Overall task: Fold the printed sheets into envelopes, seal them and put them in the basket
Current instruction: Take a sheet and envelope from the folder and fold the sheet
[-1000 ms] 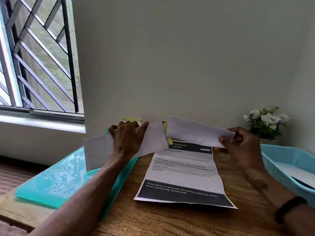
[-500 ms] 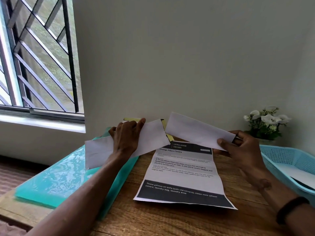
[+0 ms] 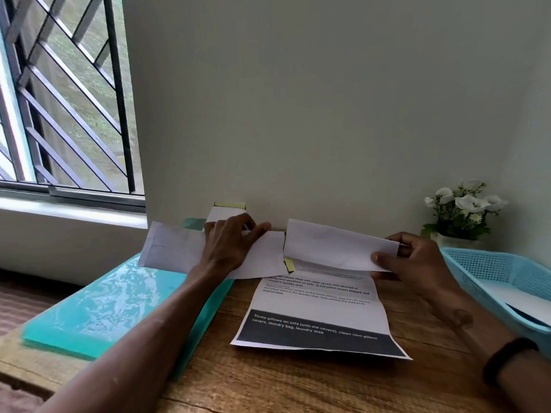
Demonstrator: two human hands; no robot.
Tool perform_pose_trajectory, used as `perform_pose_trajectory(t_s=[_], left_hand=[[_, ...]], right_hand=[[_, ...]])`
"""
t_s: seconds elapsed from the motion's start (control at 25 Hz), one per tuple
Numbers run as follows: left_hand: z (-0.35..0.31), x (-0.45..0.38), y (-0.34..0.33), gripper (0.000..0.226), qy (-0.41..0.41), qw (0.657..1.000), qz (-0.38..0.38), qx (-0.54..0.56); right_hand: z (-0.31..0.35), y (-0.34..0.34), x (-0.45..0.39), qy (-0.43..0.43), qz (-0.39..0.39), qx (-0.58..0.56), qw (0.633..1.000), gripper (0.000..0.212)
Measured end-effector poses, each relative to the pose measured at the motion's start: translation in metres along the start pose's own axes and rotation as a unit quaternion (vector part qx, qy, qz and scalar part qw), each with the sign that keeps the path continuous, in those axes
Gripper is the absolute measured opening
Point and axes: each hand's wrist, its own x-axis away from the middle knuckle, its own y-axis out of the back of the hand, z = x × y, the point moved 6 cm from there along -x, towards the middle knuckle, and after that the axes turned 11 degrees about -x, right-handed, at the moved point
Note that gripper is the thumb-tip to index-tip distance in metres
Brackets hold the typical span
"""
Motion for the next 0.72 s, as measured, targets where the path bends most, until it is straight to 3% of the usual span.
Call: perform_pose_trajectory(t_s=[0.24,0.4,0.44,0.6,0.72], left_hand=[[-0.005,0.005,-0.016,0.044,-0.062,0.994,0.071,-0.055],[-0.014,0.014,-0.035,0.101,-0.137,0.966,0.201,-0.086],[-0.014,0.014,-0.035,0.101,-0.133,0.966,0.205,-0.082],[-0.012,0.0,-0.016,0.031,-0.092,0.992,0.081,0.031],[-0.011,-0.001,-0.001,0.022,-0.052,0.997,0.005,0.059]], right_hand=[[-0.011,-0.003,-0.001,-0.036,0.015,-0.049,0.998,0.019],[-0.016,-0.006,-0.002,-0.043,0.021,-0.048,0.998,0.018],[-0.017,-0.006,-0.003,-0.044,0.02,-0.045,0.998,0.019],[-0.019,-0.005,-0.004,-0.048,0.023,-0.059,0.997,0.02],[-0.016,-0.006,-0.005,-0.051,0.03,-0.076,0.995,0.02]])
